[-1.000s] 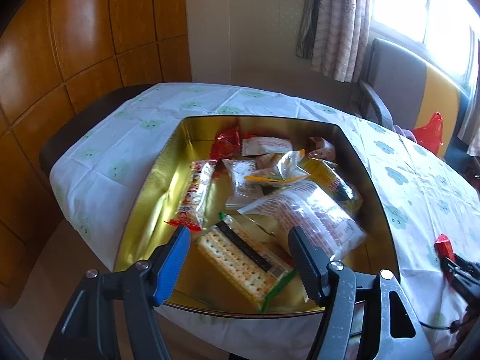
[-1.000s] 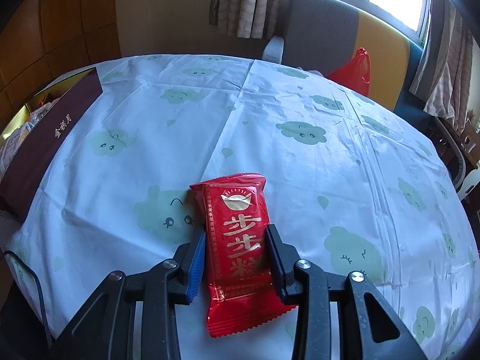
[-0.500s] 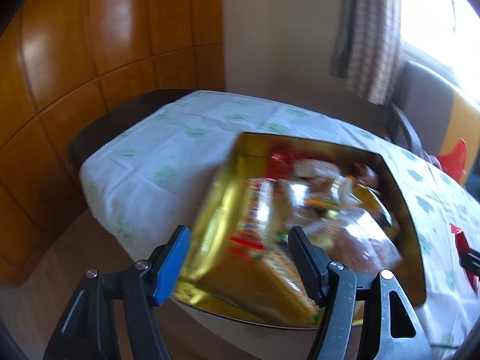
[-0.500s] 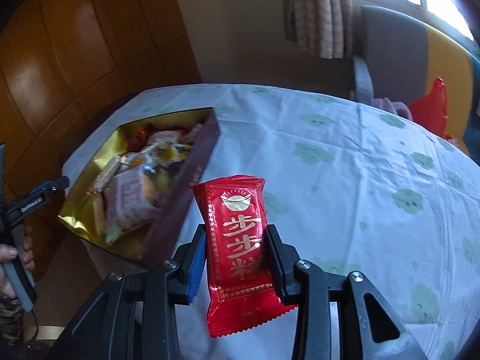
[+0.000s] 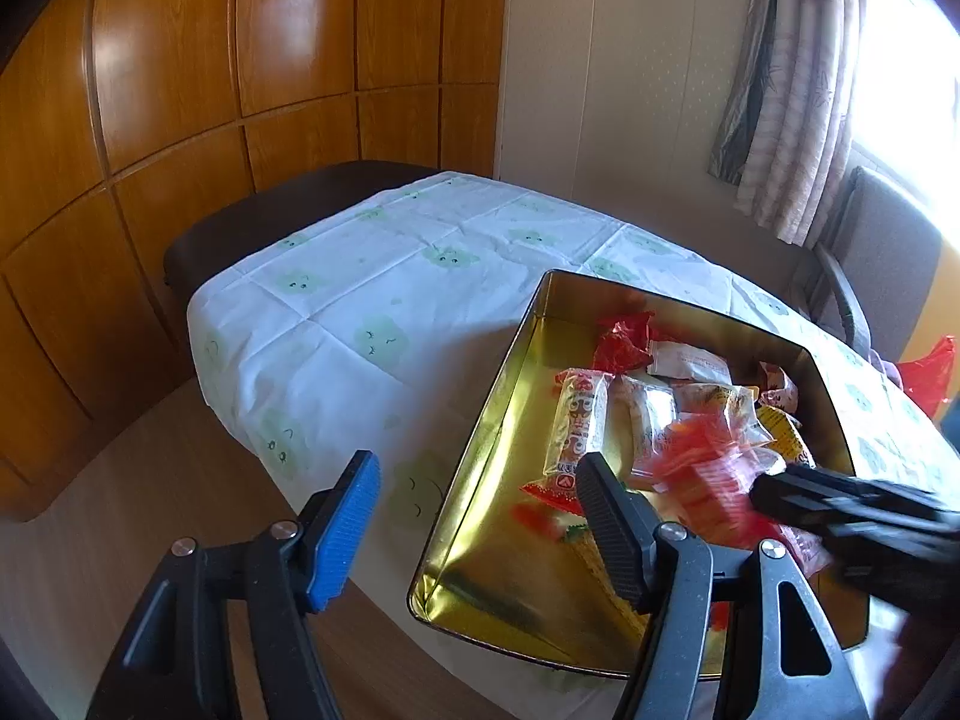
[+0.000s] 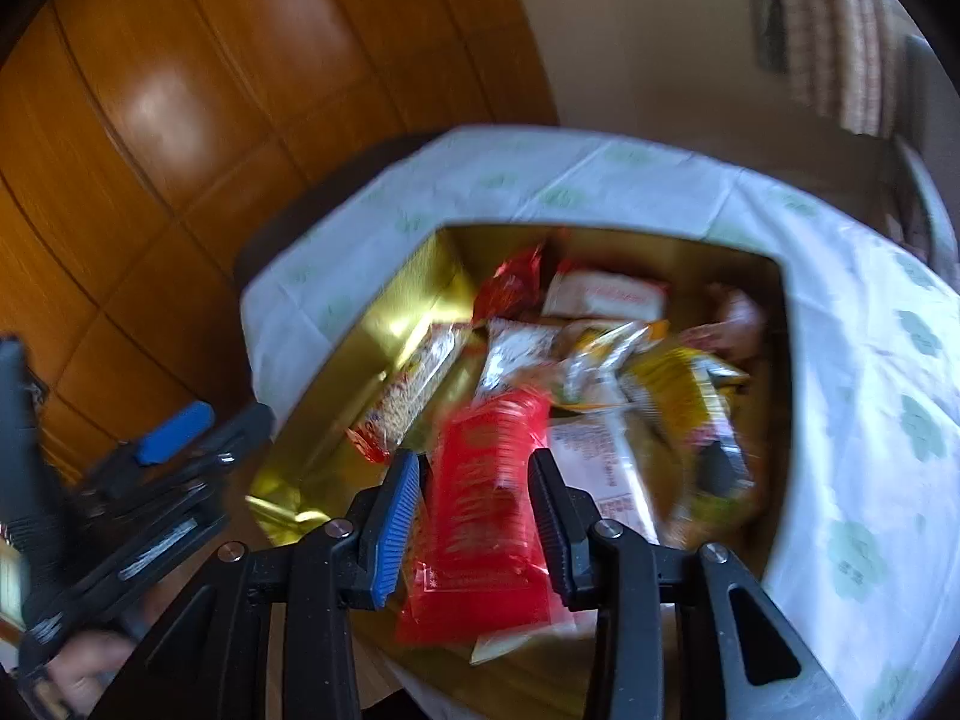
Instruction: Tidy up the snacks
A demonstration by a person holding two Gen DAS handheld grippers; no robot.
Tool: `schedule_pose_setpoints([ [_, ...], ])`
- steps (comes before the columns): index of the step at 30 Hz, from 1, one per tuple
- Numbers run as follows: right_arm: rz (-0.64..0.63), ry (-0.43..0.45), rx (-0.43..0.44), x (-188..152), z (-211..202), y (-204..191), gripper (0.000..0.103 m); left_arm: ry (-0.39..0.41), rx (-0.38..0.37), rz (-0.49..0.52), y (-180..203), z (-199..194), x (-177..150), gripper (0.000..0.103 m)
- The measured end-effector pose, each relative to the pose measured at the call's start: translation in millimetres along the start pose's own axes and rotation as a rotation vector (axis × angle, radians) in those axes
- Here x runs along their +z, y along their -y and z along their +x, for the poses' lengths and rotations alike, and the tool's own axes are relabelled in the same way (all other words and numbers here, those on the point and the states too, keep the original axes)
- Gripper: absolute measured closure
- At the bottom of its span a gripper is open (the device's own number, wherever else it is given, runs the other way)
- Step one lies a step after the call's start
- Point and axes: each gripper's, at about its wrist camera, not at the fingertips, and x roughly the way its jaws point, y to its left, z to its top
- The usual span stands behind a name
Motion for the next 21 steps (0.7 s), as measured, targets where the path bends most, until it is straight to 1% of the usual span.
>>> schedule_pose_setpoints([
  [2,-0.016,-0.032,-0.041,-2.1,17.7,-2.1,0.064,-0.006,-0.003,0.004,1.1,1.2,-1.2,0.034],
  [4,-0.040,-0.015,-0.045,-3.9,18.4,-5.7,0.064,-0.008,-0.003,0.004,1.5,2.1,-2.0,0.034],
  [8,-0.072,-0.005,-0.051,-8.8,8.8,-8.8,0.065,-0.013,0.003,0.006,3.4,3.9,-3.4,0.035],
  [11,-0.094,0.006,-0.032,-11.9,3.2,-11.2,0.065,-0.012,0.004,0.009,4.3,3.8,-3.2,0.034],
  [15,-0.124,0.008,-0.052,-20.0,-0.9,-18.3,0.065,-0.006,0.004,0.013,5.3,1.8,-3.6,0.034],
  [21,-0.132,0.008,-0.104,-30.4,-4.9,-16.5,0.065,0.001,-0.007,0.025,11.4,-3.1,-5.7,0.034],
])
